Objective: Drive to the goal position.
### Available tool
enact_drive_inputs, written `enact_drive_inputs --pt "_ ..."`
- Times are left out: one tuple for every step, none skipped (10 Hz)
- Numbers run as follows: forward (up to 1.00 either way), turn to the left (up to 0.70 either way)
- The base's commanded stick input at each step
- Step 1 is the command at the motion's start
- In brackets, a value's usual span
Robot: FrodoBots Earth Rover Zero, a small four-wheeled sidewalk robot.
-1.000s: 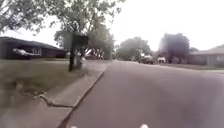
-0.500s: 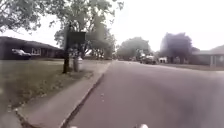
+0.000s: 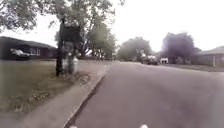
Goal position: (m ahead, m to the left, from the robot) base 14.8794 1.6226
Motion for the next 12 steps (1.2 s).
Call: enact_drive_inputs --pt "1.00 -0.07" --pt "1.00 0.00" --pt "1.00 0.00" --pt "1.00 0.00" --pt "1.00 0.00" --pt "1.00 -0.05" --pt "1.00 -0.40" --pt "1.00 -0.40" --pt "1.00 -0.40" --pt "1.00 -0.40" --pt "1.00 -0.16" --pt "1.00 0.00"
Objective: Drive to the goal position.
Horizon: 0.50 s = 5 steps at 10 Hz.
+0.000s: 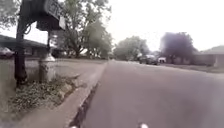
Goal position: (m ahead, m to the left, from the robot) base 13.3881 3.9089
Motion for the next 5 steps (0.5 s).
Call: enact_drive_inputs --pt "1.00 0.00" --pt "1.00 0.00" --pt "1.00 0.00" --pt "1.00 0.00" --pt "1.00 0.00"
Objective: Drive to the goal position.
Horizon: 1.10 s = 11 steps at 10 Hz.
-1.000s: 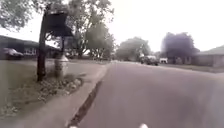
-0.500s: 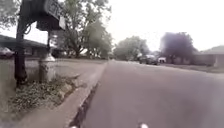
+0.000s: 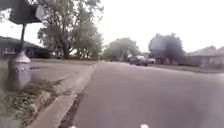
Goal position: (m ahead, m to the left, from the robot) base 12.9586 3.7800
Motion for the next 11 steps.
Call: enact_drive_inputs --pt "1.00 0.00" --pt "1.00 0.00" --pt "1.00 0.00" --pt "1.00 0.00" --pt "1.00 0.00" --pt "1.00 0.00" --pt "1.00 0.00" --pt "1.00 0.00" --pt "1.00 0.00" --pt "1.00 0.10" --pt "1.00 0.23"
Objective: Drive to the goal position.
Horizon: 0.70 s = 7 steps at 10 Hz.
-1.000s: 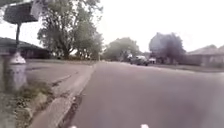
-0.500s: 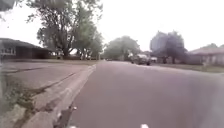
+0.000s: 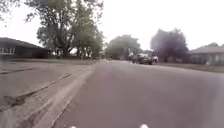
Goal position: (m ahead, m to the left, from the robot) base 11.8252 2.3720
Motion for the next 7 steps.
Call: enact_drive_inputs --pt "1.00 0.35" --pt "1.00 0.40" --pt "1.00 0.08" --pt "1.00 0.00" --pt "1.00 0.00" --pt "1.00 0.00" --pt "1.00 0.00"
